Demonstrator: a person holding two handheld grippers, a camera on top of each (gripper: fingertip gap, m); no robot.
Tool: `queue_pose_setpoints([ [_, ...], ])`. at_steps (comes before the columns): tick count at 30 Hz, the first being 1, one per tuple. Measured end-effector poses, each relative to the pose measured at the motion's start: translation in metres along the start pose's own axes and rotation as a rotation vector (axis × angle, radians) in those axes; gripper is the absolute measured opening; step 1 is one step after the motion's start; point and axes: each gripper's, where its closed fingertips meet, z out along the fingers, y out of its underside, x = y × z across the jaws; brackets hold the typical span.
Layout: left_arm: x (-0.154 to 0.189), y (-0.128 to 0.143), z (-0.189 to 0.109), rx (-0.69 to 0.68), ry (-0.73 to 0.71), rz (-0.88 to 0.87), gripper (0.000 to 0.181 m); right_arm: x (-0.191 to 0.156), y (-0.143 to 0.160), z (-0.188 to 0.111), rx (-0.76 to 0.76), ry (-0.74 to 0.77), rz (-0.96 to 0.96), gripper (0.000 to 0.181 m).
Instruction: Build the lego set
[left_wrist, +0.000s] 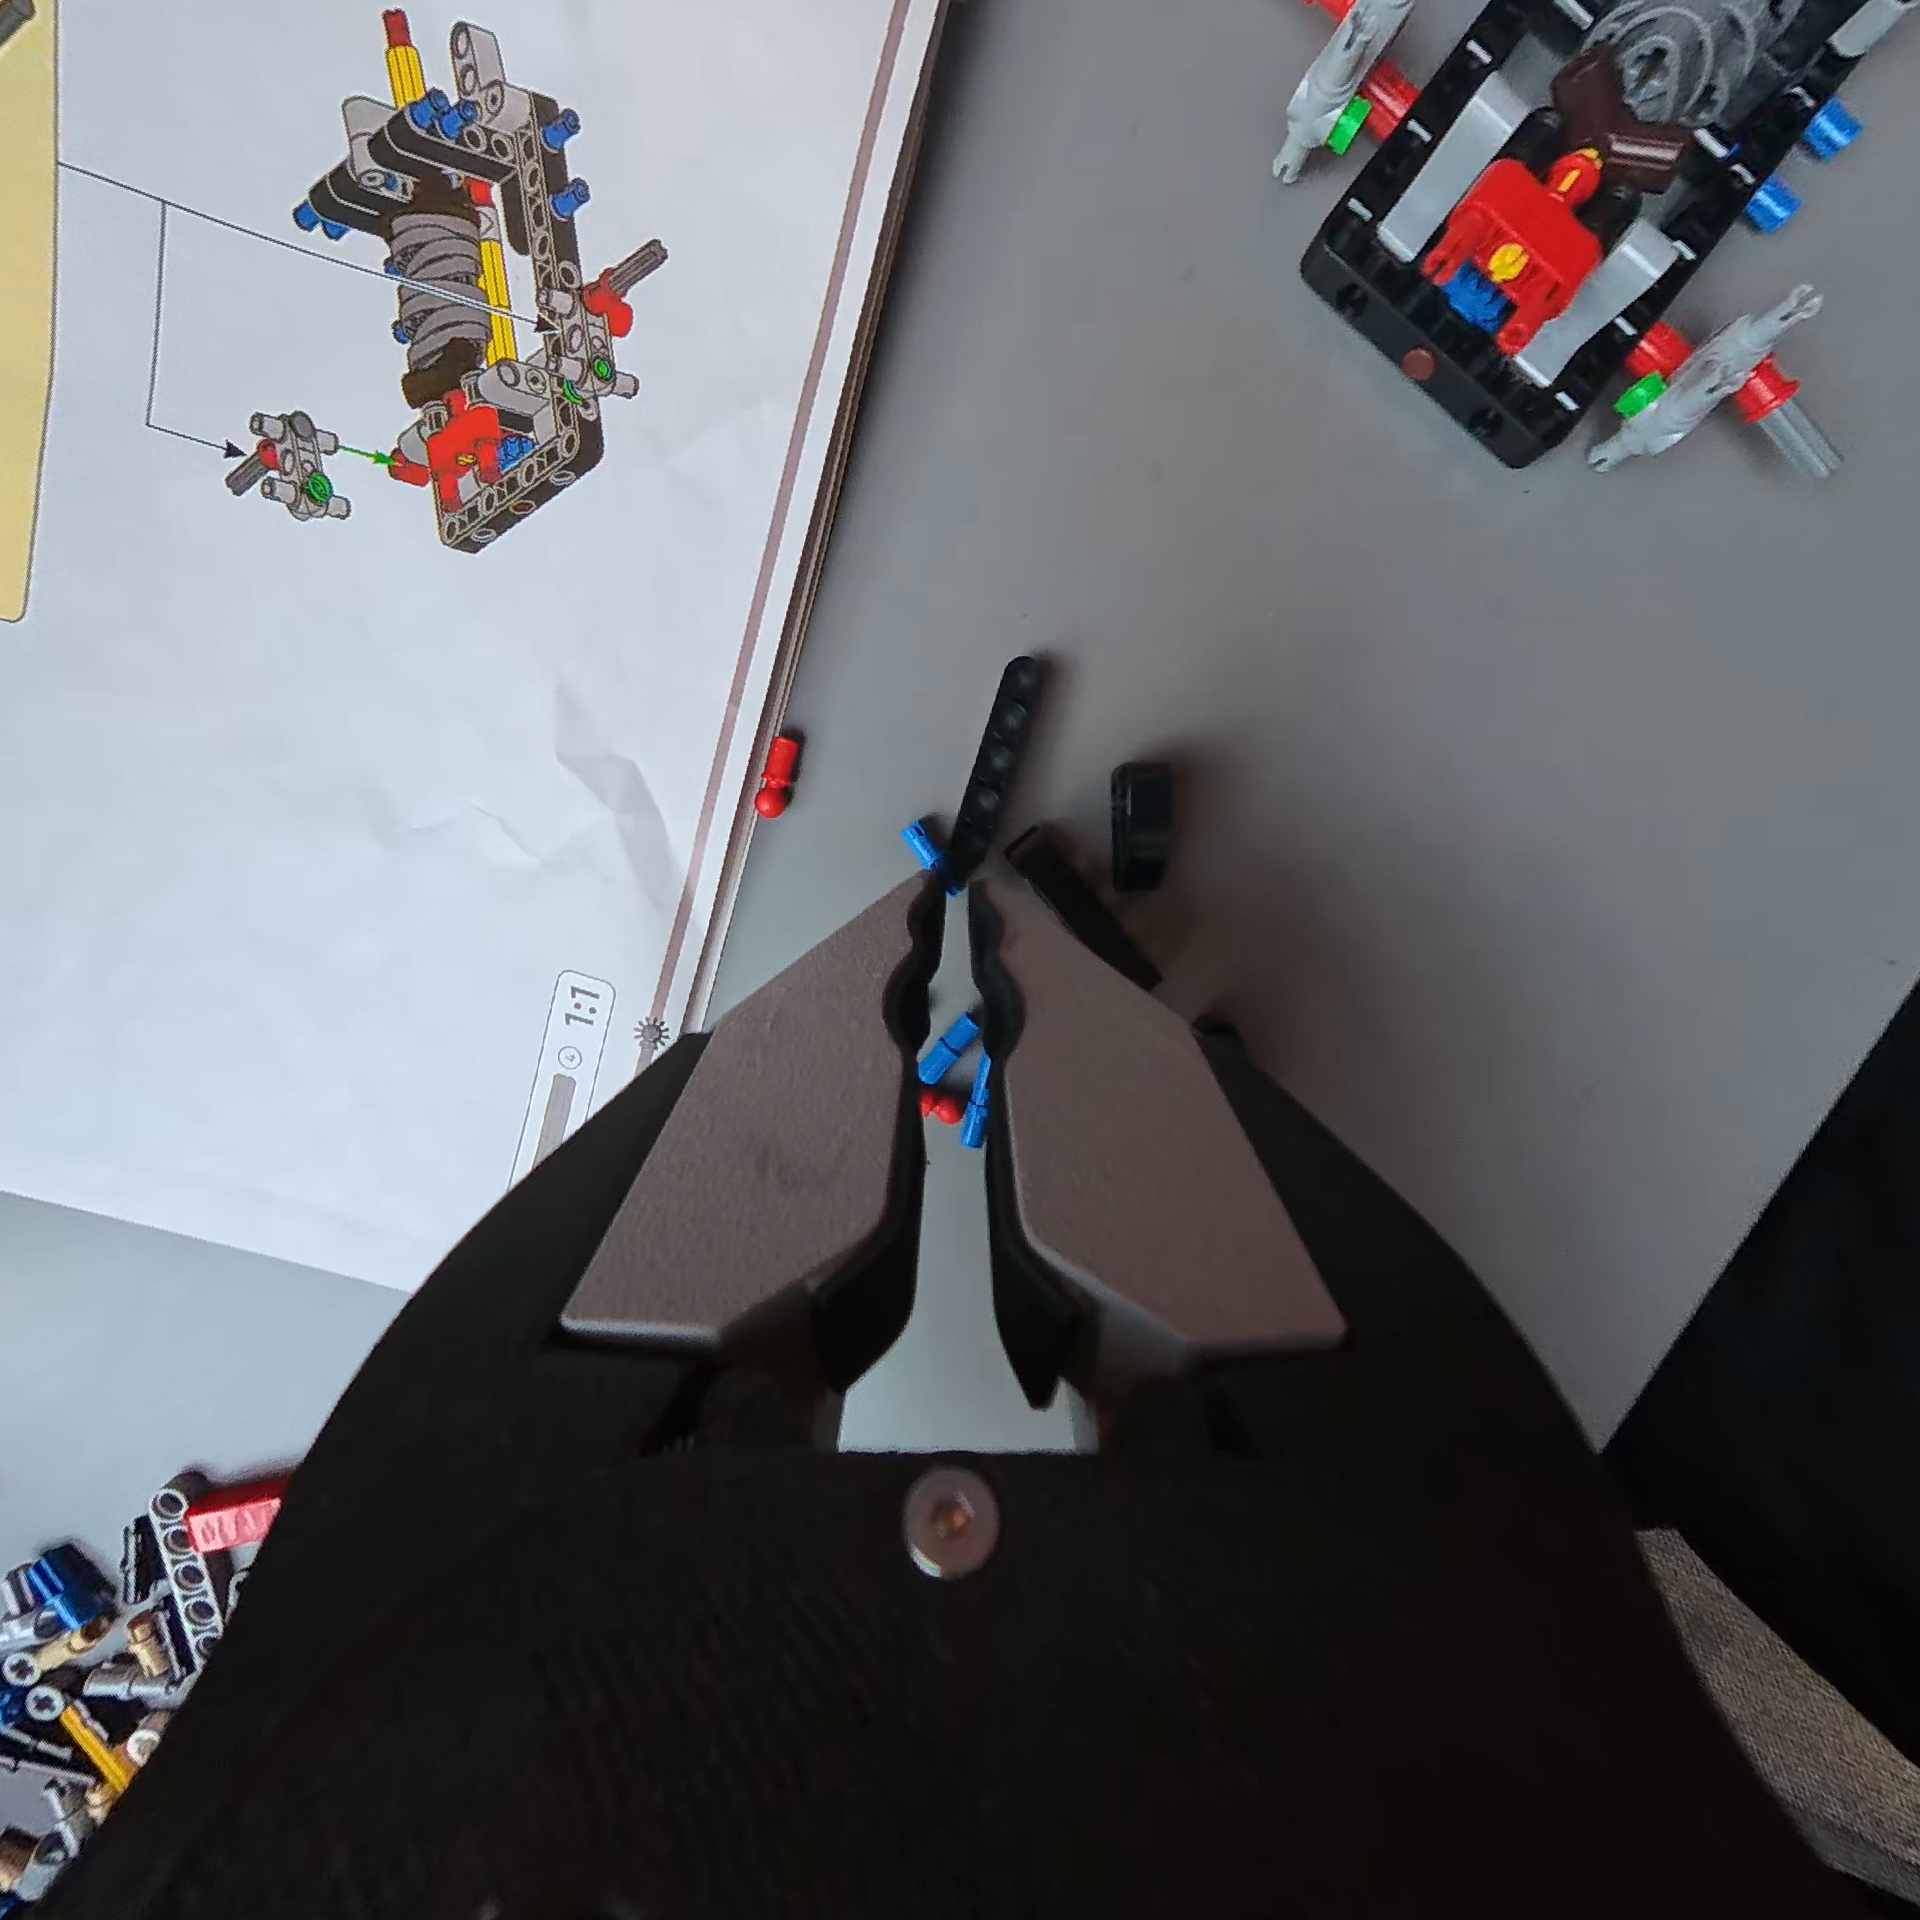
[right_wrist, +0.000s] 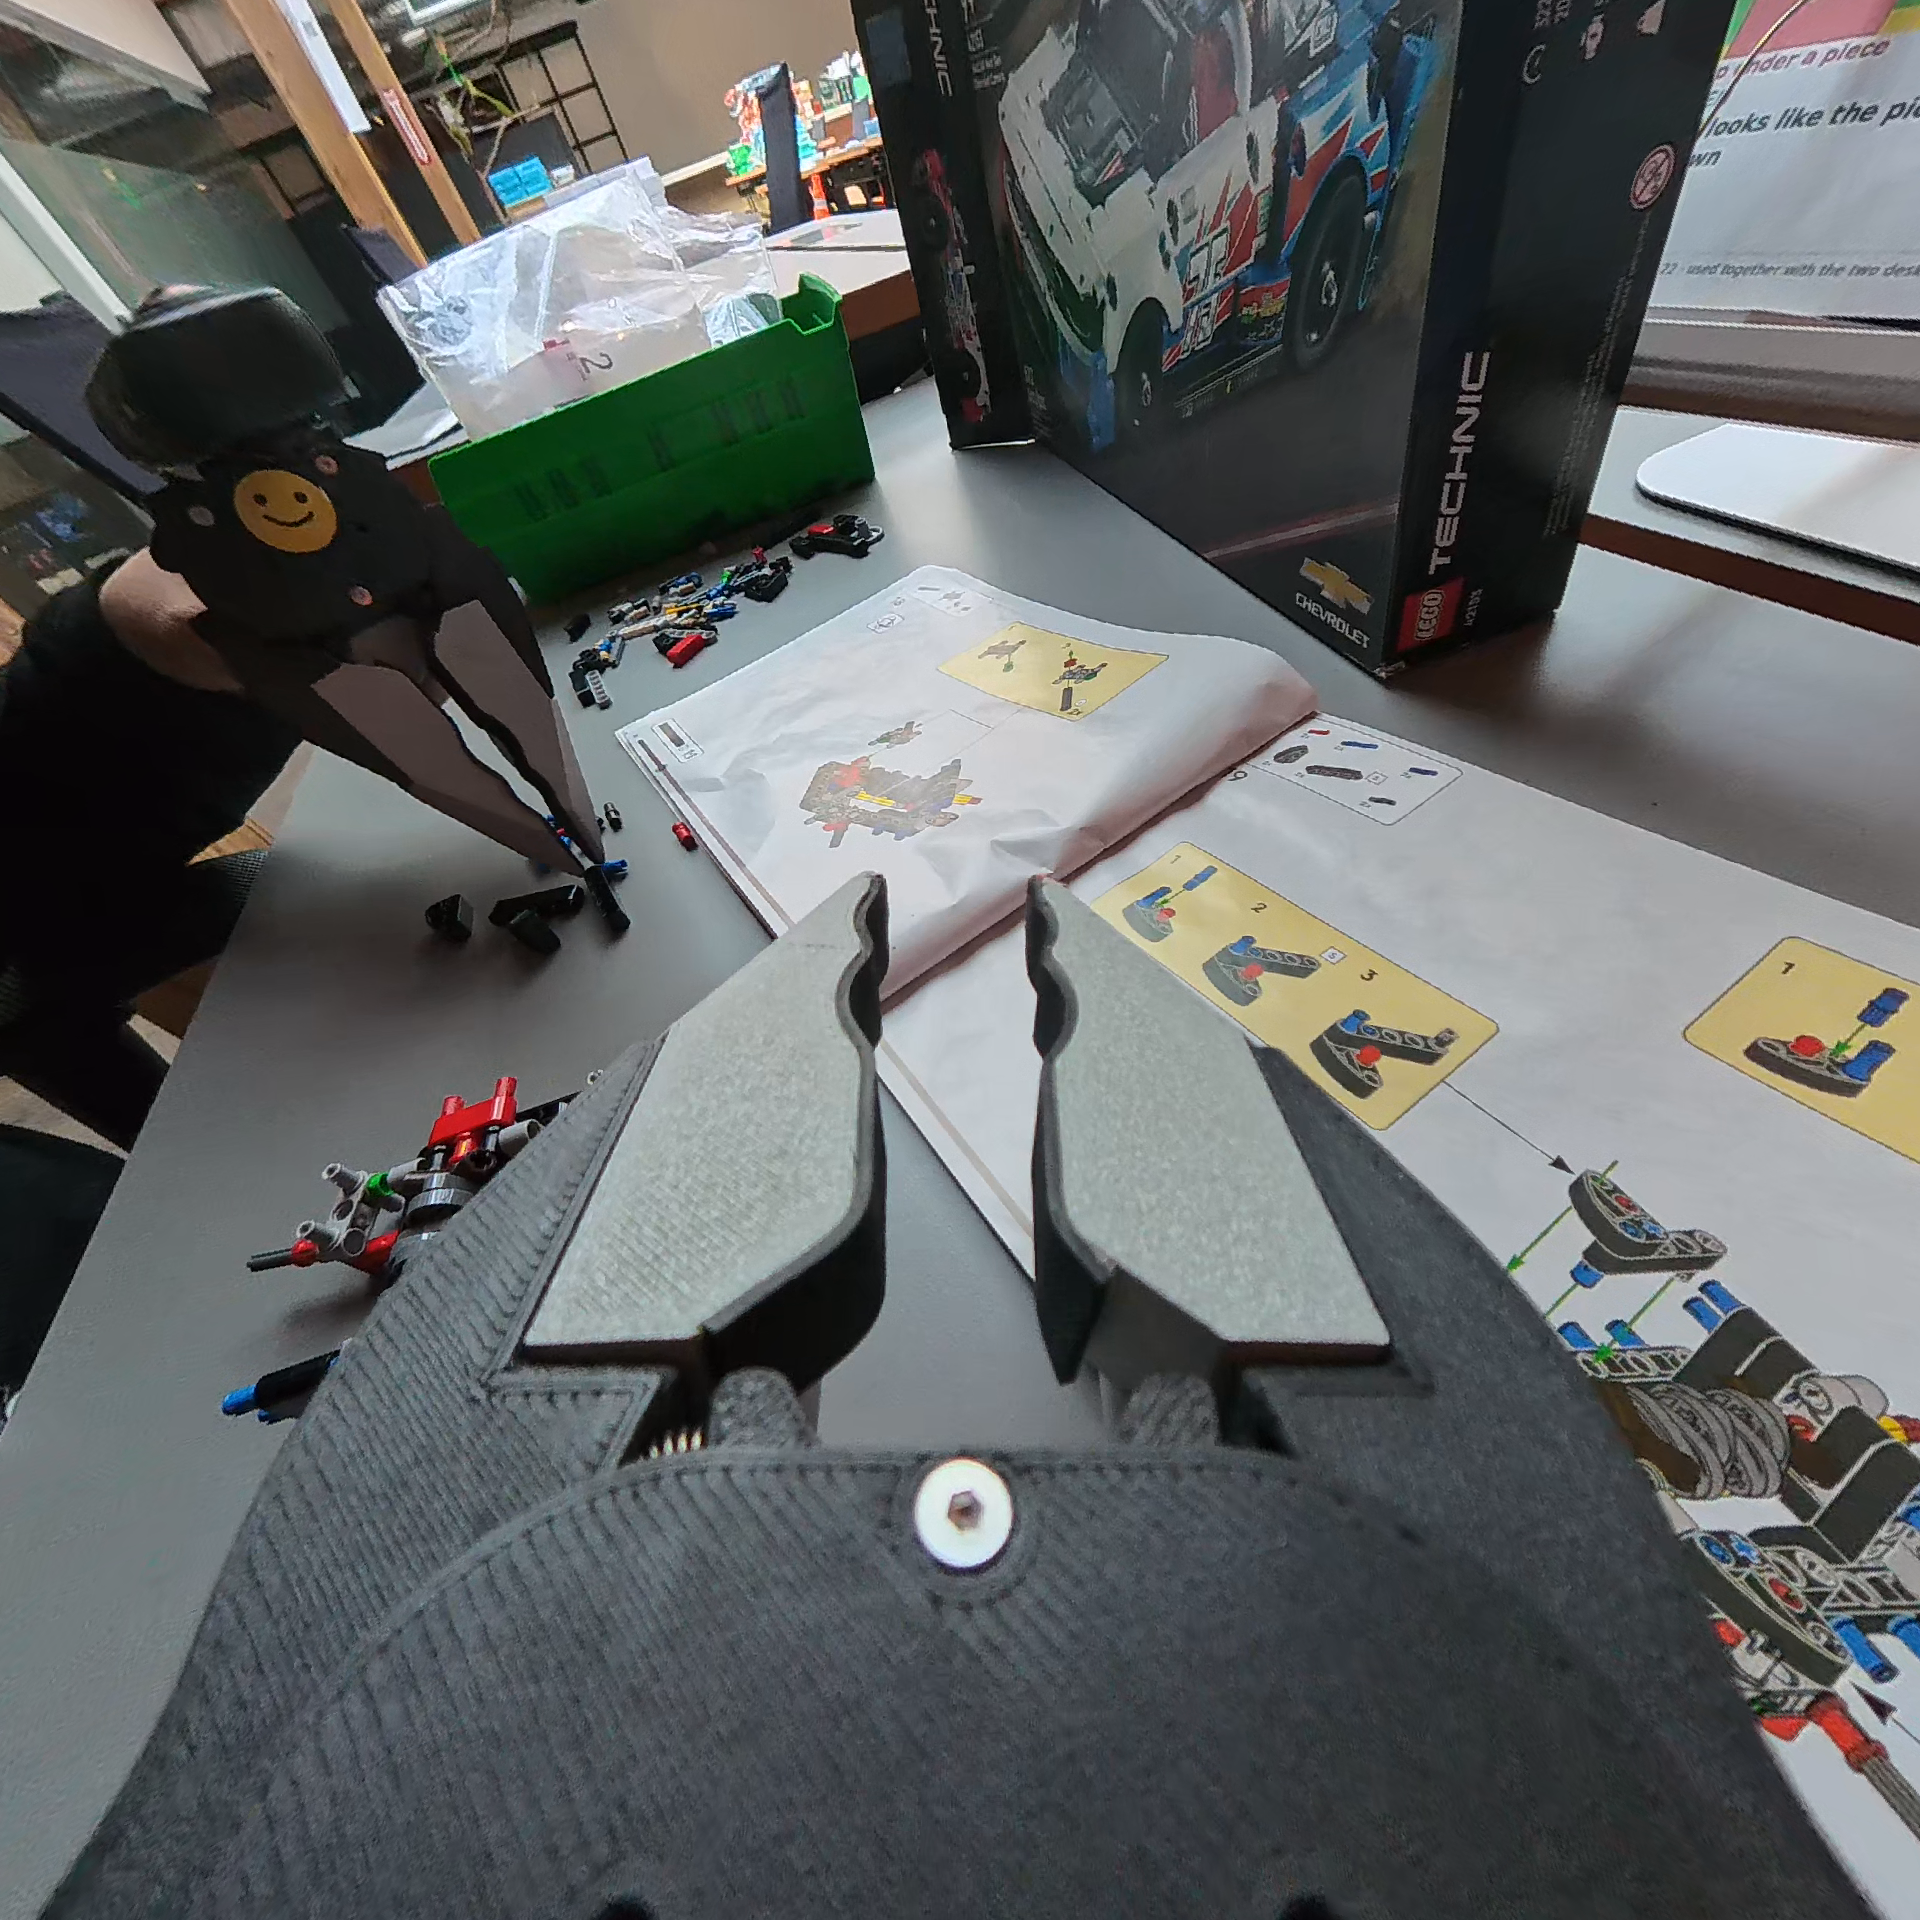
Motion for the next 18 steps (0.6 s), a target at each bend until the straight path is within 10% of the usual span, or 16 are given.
queue_pose_setpoints([
  [18,-0.002,0.002,0.000,-0.006,-0.010,0.003,0.001,0.014,-0.007,-0.013,0.029,0.050,-0.001,0.024],
])
